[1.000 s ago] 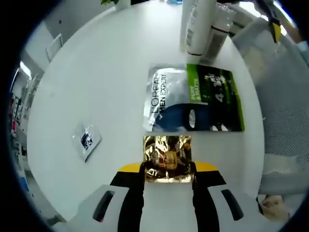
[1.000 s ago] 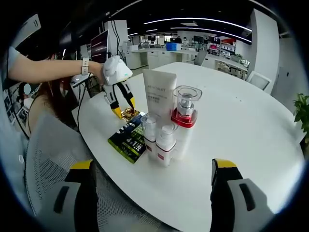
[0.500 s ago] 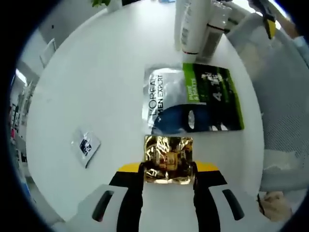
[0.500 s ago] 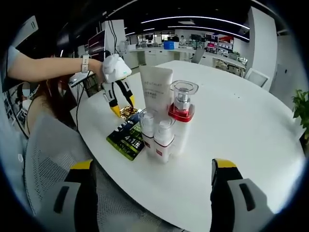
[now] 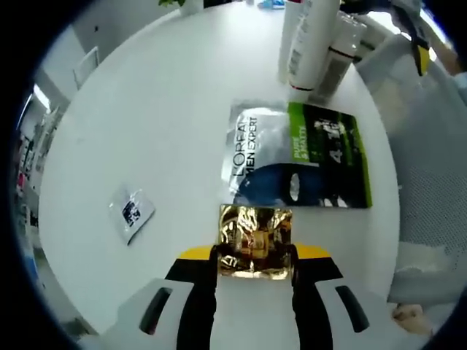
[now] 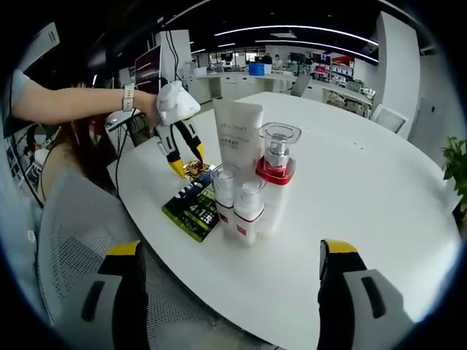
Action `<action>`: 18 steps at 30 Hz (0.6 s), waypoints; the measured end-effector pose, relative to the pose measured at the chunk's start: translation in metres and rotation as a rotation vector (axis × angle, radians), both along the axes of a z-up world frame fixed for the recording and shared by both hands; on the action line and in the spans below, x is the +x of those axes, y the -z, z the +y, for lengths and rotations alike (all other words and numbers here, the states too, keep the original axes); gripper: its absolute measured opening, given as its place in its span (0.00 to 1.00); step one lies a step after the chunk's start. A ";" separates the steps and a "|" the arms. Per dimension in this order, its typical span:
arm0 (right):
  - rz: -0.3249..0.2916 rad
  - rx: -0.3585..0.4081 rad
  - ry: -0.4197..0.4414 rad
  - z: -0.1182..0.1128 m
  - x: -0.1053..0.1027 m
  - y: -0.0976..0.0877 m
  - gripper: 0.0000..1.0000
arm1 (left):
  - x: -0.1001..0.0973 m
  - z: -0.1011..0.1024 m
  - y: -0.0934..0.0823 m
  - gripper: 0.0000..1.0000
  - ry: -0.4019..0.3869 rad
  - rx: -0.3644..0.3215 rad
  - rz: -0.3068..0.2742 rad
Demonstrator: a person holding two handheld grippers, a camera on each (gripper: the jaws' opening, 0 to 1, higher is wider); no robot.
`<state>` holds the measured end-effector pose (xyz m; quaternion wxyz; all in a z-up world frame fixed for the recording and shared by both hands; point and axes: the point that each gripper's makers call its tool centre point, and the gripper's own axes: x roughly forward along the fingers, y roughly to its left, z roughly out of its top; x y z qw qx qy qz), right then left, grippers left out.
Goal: Arrange the skincare products in the storage area until every visible bottle or jar stands upright without overlapping.
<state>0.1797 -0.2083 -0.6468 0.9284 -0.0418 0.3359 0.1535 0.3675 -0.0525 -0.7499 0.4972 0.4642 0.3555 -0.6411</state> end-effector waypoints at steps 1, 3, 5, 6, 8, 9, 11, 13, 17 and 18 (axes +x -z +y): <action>0.000 0.000 0.000 0.000 0.000 0.000 0.99 | 0.000 0.000 0.000 0.36 0.000 -0.001 0.000; -0.003 0.000 0.000 0.000 0.000 -0.001 0.99 | 0.000 0.000 0.000 0.37 -0.001 -0.002 -0.002; -0.004 0.002 0.001 0.001 -0.001 -0.001 0.99 | -0.001 0.001 0.000 0.39 -0.004 0.000 0.002; -0.005 0.001 0.000 0.001 -0.001 -0.002 0.99 | -0.002 0.000 0.000 0.40 -0.003 -0.003 0.000; -0.007 -0.001 0.000 0.001 -0.001 -0.002 0.99 | -0.001 0.000 0.000 0.42 -0.003 -0.006 -0.007; -0.008 -0.001 0.000 0.001 -0.001 -0.003 0.99 | 0.000 0.000 0.000 0.44 -0.004 -0.008 -0.011; -0.010 -0.001 0.000 0.001 -0.001 -0.003 0.99 | 0.002 -0.001 -0.002 0.46 -0.018 -0.019 -0.023; -0.014 -0.002 0.001 0.001 -0.001 -0.004 1.00 | 0.003 0.000 -0.004 0.49 -0.034 -0.027 -0.031; -0.024 0.003 0.002 0.003 0.000 -0.006 1.00 | 0.005 0.000 -0.008 0.51 -0.076 -0.061 -0.035; -0.028 0.005 0.003 0.004 0.001 -0.007 1.00 | 0.004 -0.001 -0.010 0.52 -0.091 -0.076 -0.031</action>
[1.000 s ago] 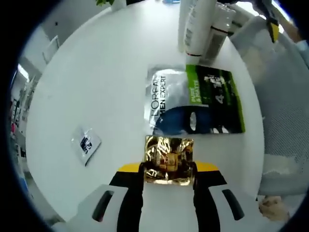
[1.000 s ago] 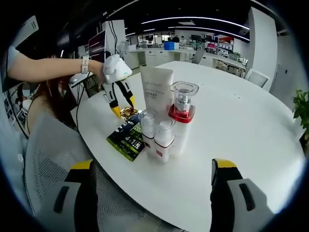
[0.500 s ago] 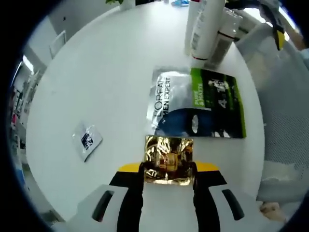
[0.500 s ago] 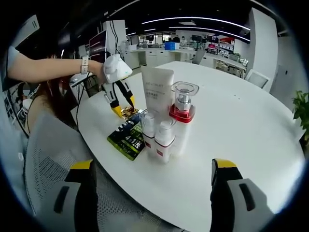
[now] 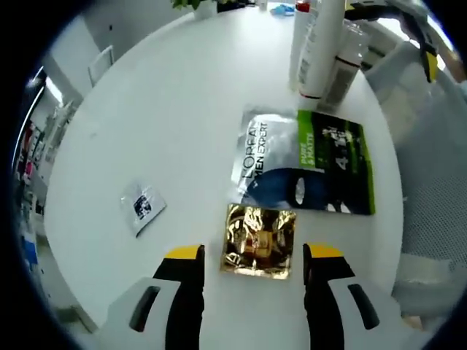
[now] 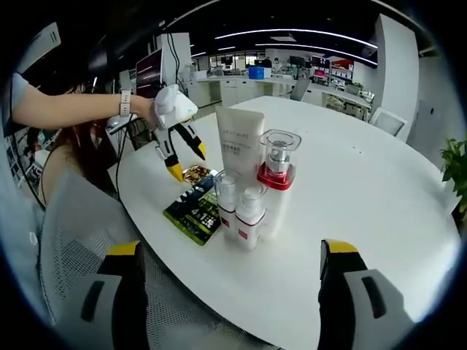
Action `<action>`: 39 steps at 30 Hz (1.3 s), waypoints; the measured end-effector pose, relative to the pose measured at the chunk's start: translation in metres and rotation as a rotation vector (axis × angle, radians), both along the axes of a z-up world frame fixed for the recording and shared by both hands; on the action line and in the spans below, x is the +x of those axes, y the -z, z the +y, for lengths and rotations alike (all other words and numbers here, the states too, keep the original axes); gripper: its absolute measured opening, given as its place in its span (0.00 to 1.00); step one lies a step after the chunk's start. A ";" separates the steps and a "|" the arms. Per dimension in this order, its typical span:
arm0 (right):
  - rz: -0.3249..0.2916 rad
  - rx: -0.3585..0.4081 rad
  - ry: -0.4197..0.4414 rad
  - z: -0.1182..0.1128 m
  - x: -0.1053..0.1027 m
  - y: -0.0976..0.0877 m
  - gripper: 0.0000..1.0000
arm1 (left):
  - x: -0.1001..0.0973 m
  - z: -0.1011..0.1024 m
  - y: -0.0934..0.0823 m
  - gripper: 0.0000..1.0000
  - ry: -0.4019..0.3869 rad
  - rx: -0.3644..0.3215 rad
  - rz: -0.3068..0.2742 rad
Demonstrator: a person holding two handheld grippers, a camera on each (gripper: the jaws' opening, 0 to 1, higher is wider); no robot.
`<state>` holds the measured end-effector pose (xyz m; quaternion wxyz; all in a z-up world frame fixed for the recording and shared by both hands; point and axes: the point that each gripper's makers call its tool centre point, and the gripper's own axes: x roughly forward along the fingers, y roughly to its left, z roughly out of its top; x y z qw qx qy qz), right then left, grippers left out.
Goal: Arrange the skincare products in the storage area until every visible bottle or jar stands upright without overlapping.
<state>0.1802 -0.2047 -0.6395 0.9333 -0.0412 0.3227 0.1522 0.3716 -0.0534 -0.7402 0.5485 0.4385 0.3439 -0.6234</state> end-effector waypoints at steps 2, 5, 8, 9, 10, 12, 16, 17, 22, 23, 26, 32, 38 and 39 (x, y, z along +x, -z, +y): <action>-0.008 0.004 -0.006 0.002 0.001 -0.002 1.00 | -0.002 -0.002 -0.005 0.55 -0.028 -0.036 0.006; -0.024 0.023 -0.039 0.011 0.004 -0.007 1.00 | -0.004 -0.002 -0.011 0.58 -0.049 -0.065 0.002; -0.050 0.039 -0.046 0.016 0.008 -0.013 1.00 | -0.004 0.001 -0.017 0.62 -0.074 -0.089 -0.014; -0.050 0.038 -0.046 0.016 0.009 -0.013 1.00 | -0.004 0.002 -0.019 0.64 -0.085 -0.094 -0.020; -0.052 0.033 -0.047 0.016 0.010 -0.014 1.00 | -0.004 0.003 -0.021 0.66 -0.098 -0.101 -0.027; -0.049 0.026 -0.056 0.017 0.010 -0.013 1.00 | -0.007 0.002 -0.025 0.67 -0.126 -0.146 -0.018; -0.060 0.020 -0.055 0.017 0.010 -0.017 1.00 | -0.013 0.004 -0.028 0.71 -0.185 -0.204 0.020; -0.062 0.020 -0.054 0.017 0.010 -0.017 1.00 | -0.014 0.006 -0.028 0.72 -0.188 -0.203 0.017; -0.055 0.009 -0.064 0.017 0.009 -0.016 1.00 | -0.023 0.012 -0.029 0.76 -0.200 -0.226 0.006; -0.054 0.008 -0.070 0.018 0.008 -0.016 1.00 | -0.025 0.014 -0.029 0.77 -0.215 -0.233 0.013; -0.059 0.000 -0.074 0.019 0.009 -0.017 1.00 | -0.028 0.018 -0.029 0.79 -0.238 -0.237 0.014; -0.074 0.006 -0.040 0.016 0.012 -0.021 1.00 | -0.040 0.021 -0.039 0.83 -0.241 -0.271 -0.003; -0.086 0.011 -0.037 0.016 0.014 -0.025 1.00 | -0.048 0.020 -0.055 0.92 -0.274 -0.328 -0.005; -0.088 0.013 -0.036 0.016 0.014 -0.025 1.00 | -0.049 0.020 -0.056 0.94 -0.274 -0.333 -0.005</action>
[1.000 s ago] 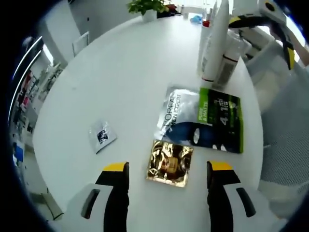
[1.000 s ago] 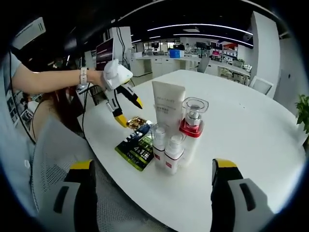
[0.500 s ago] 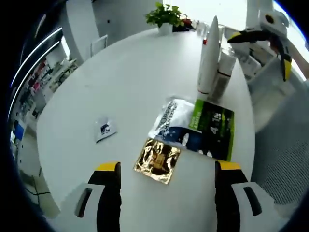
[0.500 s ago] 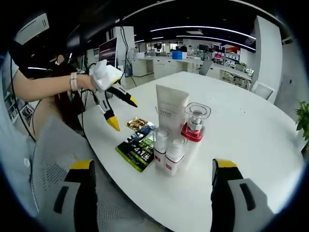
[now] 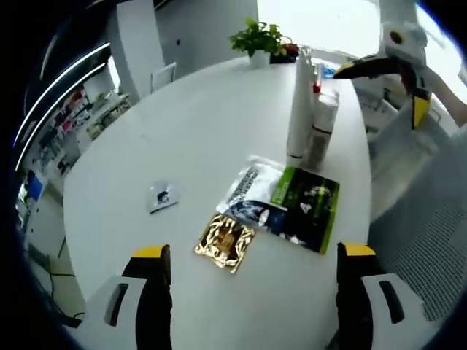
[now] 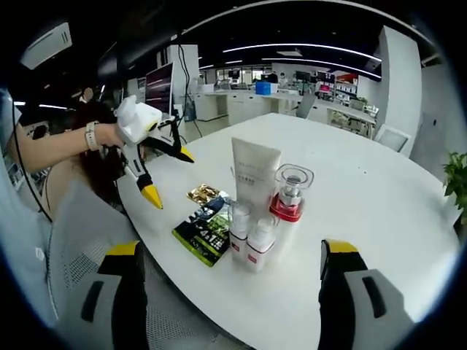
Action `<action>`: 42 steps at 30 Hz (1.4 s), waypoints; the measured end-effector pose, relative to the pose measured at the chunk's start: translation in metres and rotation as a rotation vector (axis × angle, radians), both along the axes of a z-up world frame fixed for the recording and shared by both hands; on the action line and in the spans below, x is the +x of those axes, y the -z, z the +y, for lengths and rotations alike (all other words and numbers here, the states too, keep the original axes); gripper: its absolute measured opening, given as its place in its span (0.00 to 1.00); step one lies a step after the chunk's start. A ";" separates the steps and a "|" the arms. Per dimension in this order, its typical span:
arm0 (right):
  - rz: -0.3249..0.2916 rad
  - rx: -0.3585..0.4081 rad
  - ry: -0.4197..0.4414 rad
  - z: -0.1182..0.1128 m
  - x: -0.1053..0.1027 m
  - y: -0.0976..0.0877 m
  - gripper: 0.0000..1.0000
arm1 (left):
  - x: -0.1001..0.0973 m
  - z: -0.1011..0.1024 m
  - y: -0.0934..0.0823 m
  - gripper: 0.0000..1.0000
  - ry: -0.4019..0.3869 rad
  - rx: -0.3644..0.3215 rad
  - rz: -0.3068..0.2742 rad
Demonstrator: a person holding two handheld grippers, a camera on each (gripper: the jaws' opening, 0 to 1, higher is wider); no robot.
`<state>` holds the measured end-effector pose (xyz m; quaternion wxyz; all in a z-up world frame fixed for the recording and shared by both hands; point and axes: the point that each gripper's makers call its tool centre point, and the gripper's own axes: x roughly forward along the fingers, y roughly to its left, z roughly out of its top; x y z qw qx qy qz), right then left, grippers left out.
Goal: Arrange the skincare products in the storage area until every visible bottle or jar stands upright without overlapping.
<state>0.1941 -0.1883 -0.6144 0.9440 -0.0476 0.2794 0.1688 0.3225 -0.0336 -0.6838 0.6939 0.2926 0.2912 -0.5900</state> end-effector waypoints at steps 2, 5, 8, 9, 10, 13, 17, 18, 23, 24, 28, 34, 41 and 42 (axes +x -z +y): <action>-0.010 0.000 0.002 0.000 0.001 -0.001 1.00 | -0.003 0.000 -0.004 0.95 -0.001 -0.008 -0.009; -0.012 -0.024 0.000 -0.002 0.002 -0.002 1.00 | -0.007 0.000 -0.011 0.97 0.000 -0.025 -0.019; -0.019 -0.015 0.004 -0.003 0.003 -0.005 1.00 | -0.013 0.003 -0.016 0.97 -0.001 -0.030 -0.017; -0.021 -0.012 0.006 -0.004 0.003 -0.006 1.00 | -0.013 0.003 -0.017 0.97 -0.004 -0.033 -0.020; -0.026 -0.011 0.009 -0.004 0.004 -0.007 1.00 | -0.013 0.004 -0.018 0.97 -0.022 -0.035 -0.025; -0.034 -0.021 0.013 -0.006 0.005 -0.009 1.00 | -0.013 0.007 -0.021 0.97 -0.060 -0.039 -0.027; -0.046 -0.005 0.022 -0.005 0.007 -0.011 1.00 | -0.019 0.008 -0.027 0.97 -0.070 -0.078 -0.033; -0.046 -0.003 0.028 -0.006 0.008 -0.011 1.00 | -0.020 0.008 -0.027 0.97 -0.071 -0.079 -0.029; -0.060 0.031 0.043 -0.005 0.010 -0.014 1.00 | -0.025 0.010 -0.027 0.97 -0.089 -0.088 -0.020; -0.057 0.031 0.043 -0.005 0.010 -0.013 1.00 | -0.025 0.010 -0.028 0.97 -0.100 -0.097 -0.020; -0.044 0.022 0.039 -0.005 0.010 -0.011 1.00 | -0.026 0.011 -0.032 0.95 -0.111 -0.118 -0.028; -0.042 0.047 0.038 -0.001 0.011 -0.011 1.00 | -0.026 0.012 -0.035 0.97 -0.126 -0.130 -0.018; -0.047 0.035 0.059 -0.006 0.014 -0.012 1.00 | -0.024 0.014 -0.041 0.97 -0.158 -0.160 -0.019; -0.048 0.036 0.059 -0.006 0.015 -0.013 1.00 | -0.024 0.014 -0.041 0.97 -0.163 -0.165 -0.018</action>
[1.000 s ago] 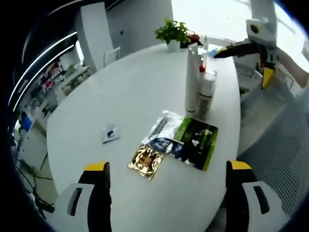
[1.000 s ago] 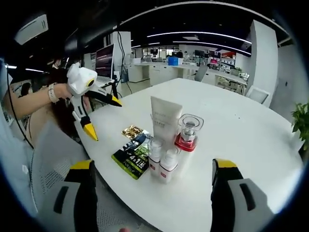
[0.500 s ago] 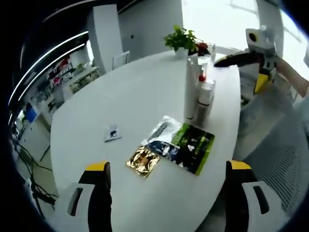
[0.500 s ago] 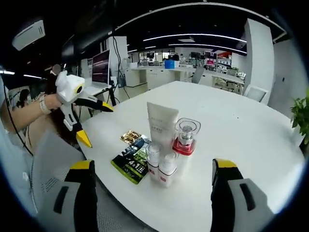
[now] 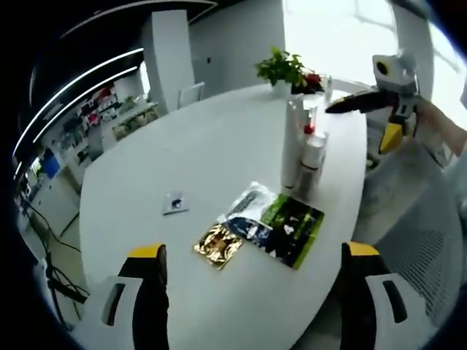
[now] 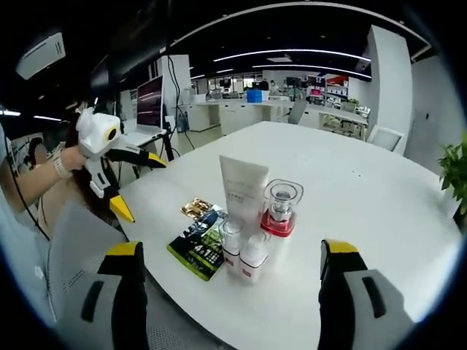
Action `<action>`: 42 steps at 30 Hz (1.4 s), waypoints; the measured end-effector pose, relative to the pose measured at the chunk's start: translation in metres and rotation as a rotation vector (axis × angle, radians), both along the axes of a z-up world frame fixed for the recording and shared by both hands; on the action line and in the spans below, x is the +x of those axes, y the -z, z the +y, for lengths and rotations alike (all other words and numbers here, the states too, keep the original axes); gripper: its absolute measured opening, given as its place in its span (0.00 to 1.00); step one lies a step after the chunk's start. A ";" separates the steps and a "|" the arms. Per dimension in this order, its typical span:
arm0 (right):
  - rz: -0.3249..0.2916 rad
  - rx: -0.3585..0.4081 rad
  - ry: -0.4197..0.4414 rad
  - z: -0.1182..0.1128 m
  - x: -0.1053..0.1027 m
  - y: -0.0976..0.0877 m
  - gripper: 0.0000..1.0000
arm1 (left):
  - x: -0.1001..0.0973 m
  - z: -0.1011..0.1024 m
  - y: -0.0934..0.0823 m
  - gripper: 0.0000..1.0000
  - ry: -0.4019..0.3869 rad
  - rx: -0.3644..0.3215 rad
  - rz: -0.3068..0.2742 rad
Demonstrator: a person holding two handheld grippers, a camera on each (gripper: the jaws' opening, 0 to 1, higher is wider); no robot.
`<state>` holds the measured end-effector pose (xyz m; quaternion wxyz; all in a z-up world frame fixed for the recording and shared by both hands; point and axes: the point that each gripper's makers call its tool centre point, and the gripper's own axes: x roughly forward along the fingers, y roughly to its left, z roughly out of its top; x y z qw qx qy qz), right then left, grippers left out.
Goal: Arrange the skincare products in the storage area until every visible bottle or jar stands upright without overlapping.
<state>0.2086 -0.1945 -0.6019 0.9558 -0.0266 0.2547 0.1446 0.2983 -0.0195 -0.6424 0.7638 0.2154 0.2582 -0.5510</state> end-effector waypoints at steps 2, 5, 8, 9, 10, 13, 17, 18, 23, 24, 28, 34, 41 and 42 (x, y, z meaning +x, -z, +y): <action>-0.001 0.005 0.003 -0.001 0.000 0.000 1.00 | 0.000 0.001 -0.001 0.97 -0.011 -0.009 0.003; -0.007 0.001 0.004 -0.002 0.001 -0.001 1.00 | -0.001 0.000 -0.003 0.97 -0.019 -0.018 0.008; -0.014 -0.003 0.001 -0.003 0.002 -0.002 0.99 | 0.000 -0.002 -0.006 0.97 -0.029 -0.021 0.013; -0.012 -0.003 -0.004 -0.003 0.002 -0.002 0.97 | -0.001 -0.004 -0.007 0.97 -0.027 -0.021 0.014; -0.010 0.002 -0.005 -0.003 0.001 -0.002 0.96 | 0.000 -0.005 -0.007 0.97 -0.031 -0.020 0.012; -0.014 0.008 -0.002 -0.004 0.002 -0.002 0.94 | 0.005 -0.006 -0.007 0.97 -0.038 -0.018 0.015; -0.017 0.028 0.029 -0.009 0.002 -0.001 0.91 | 0.011 -0.007 -0.004 0.97 -0.055 -0.009 0.020; 0.001 0.021 -0.012 -0.006 -0.001 0.002 0.85 | 0.012 -0.007 -0.004 0.97 -0.056 -0.009 0.021; 0.049 0.013 -0.024 -0.006 -0.004 0.014 0.78 | 0.016 -0.010 0.003 0.97 -0.060 0.009 0.041; 0.054 0.012 -0.027 -0.006 -0.005 0.015 0.75 | 0.018 -0.011 0.004 0.97 -0.061 0.009 0.045; 0.059 0.040 -0.023 -0.009 -0.006 0.018 0.70 | 0.025 -0.017 0.007 0.97 -0.066 0.009 0.056; 0.054 0.051 -0.004 -0.014 -0.004 0.019 0.66 | 0.028 -0.027 0.019 0.97 -0.023 0.044 0.123; 0.108 0.056 0.018 -0.018 -0.007 0.029 0.67 | 0.055 -0.038 0.033 0.97 0.014 0.101 0.125; 0.112 0.059 0.017 -0.018 -0.007 0.030 0.68 | 0.058 -0.041 0.035 0.97 0.016 0.105 0.130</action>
